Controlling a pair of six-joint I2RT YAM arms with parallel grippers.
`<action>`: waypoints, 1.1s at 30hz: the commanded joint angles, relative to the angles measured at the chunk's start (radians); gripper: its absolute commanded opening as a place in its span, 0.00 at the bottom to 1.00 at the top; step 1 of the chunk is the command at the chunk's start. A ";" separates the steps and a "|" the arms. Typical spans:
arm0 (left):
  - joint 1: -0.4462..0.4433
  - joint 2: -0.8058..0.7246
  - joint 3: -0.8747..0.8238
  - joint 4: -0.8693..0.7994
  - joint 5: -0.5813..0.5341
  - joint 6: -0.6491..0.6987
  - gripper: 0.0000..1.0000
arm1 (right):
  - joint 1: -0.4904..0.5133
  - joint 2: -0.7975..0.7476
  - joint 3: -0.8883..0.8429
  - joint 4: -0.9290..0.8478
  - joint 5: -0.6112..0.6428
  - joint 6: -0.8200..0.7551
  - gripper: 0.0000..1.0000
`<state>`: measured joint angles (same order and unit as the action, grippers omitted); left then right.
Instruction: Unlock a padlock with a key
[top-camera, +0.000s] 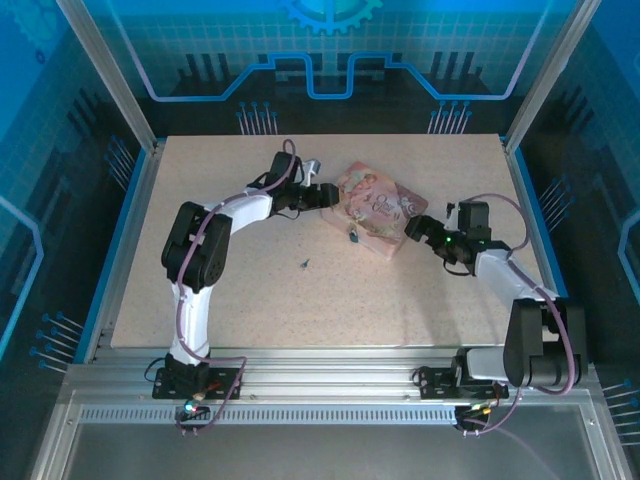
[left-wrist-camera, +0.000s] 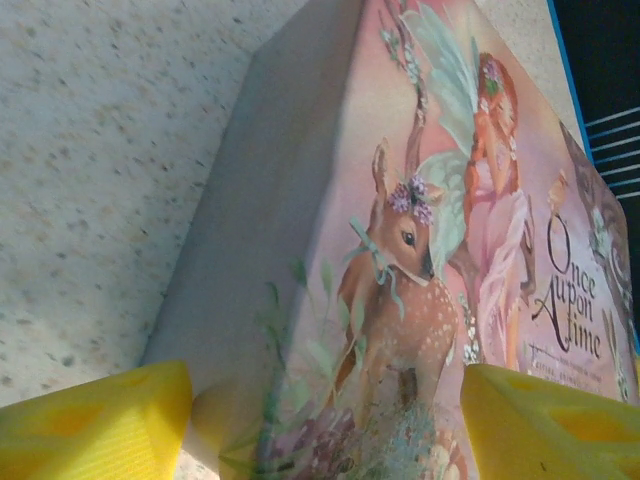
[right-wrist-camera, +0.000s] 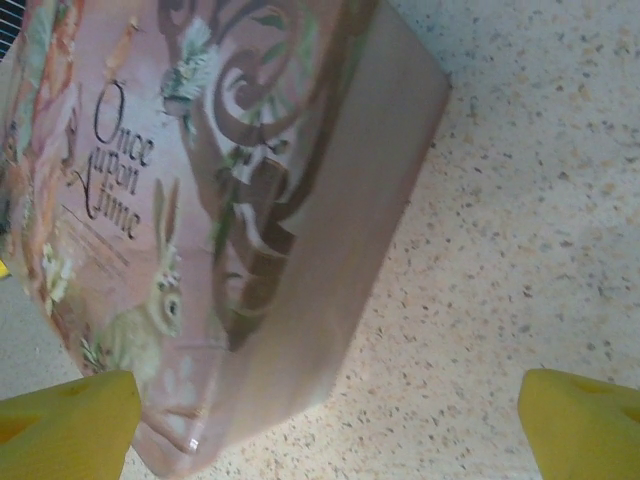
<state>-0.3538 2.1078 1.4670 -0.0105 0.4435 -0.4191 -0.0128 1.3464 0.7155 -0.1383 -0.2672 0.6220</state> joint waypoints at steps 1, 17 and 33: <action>-0.035 -0.070 -0.037 0.049 0.057 -0.011 0.72 | 0.014 0.038 0.045 0.002 -0.024 0.003 0.97; -0.054 -0.022 0.040 -0.019 -0.100 0.055 0.76 | 0.018 0.253 0.234 -0.055 -0.023 -0.010 0.88; -0.057 -0.125 -0.116 0.058 0.005 0.013 0.66 | 0.134 0.390 0.383 -0.116 -0.021 -0.069 0.74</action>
<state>-0.3985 2.0560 1.4059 0.0284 0.3916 -0.3927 0.0570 1.7046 1.0512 -0.2123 -0.2417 0.5816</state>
